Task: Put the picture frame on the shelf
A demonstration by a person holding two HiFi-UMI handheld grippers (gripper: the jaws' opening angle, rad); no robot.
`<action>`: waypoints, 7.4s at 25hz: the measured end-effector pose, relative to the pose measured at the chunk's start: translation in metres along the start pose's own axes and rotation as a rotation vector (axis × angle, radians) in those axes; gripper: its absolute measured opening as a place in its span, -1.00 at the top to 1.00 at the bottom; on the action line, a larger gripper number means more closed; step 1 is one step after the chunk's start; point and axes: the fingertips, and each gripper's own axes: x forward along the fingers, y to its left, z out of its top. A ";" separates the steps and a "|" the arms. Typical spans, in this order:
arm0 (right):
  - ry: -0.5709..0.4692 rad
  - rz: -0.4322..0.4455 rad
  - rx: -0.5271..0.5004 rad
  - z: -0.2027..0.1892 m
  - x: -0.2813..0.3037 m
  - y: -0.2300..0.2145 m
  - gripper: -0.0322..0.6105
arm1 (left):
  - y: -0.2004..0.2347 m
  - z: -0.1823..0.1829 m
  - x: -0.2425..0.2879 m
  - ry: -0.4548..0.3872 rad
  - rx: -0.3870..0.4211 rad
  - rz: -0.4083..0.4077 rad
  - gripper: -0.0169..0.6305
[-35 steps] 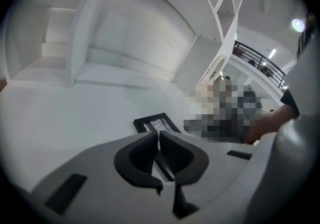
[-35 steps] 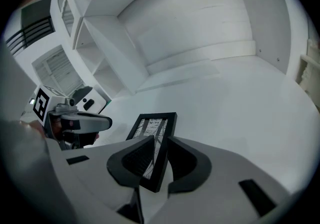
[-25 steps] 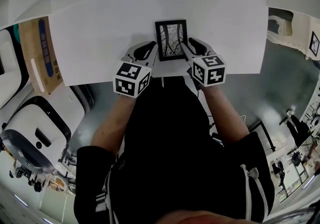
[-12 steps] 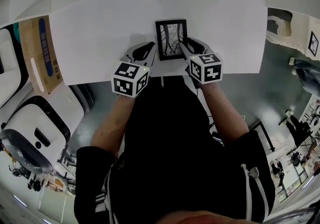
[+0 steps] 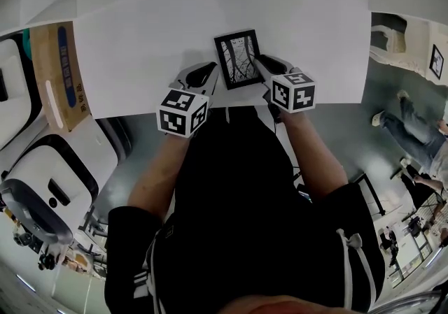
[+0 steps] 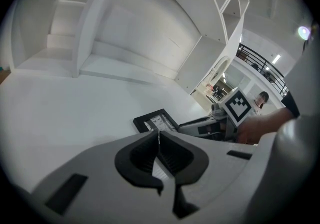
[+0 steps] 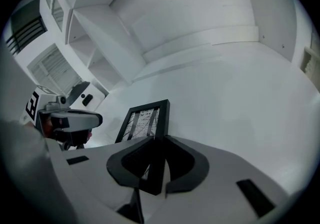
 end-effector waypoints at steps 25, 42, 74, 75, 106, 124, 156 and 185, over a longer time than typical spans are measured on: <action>-0.120 0.034 0.121 0.032 -0.034 0.015 0.65 | -0.014 0.014 -0.014 -0.021 -0.038 -0.036 0.81; -0.245 0.089 0.096 0.076 -0.085 0.045 0.65 | -0.046 0.051 -0.023 -0.074 -0.079 -0.161 0.36; -0.485 0.231 -0.007 0.140 -0.166 0.092 0.65 | -0.104 0.141 -0.083 -0.276 0.085 -0.292 0.50; -0.495 0.234 -0.018 0.143 -0.168 0.094 0.65 | -0.106 0.143 -0.085 -0.281 0.093 -0.296 0.50; -0.816 0.418 -0.306 0.197 -0.265 0.184 0.65 | -0.172 0.212 -0.186 -0.484 0.322 -0.511 0.89; -0.798 0.523 -0.425 0.198 -0.279 0.198 0.46 | -0.176 0.213 -0.201 -0.512 0.307 -0.571 0.90; -0.617 0.806 -0.706 0.155 -0.303 0.252 0.66 | -0.209 0.190 -0.236 -0.491 0.601 -0.699 0.85; -0.729 0.769 -0.502 0.162 -0.340 0.198 0.68 | -0.209 0.219 -0.238 -0.688 0.520 -0.407 0.64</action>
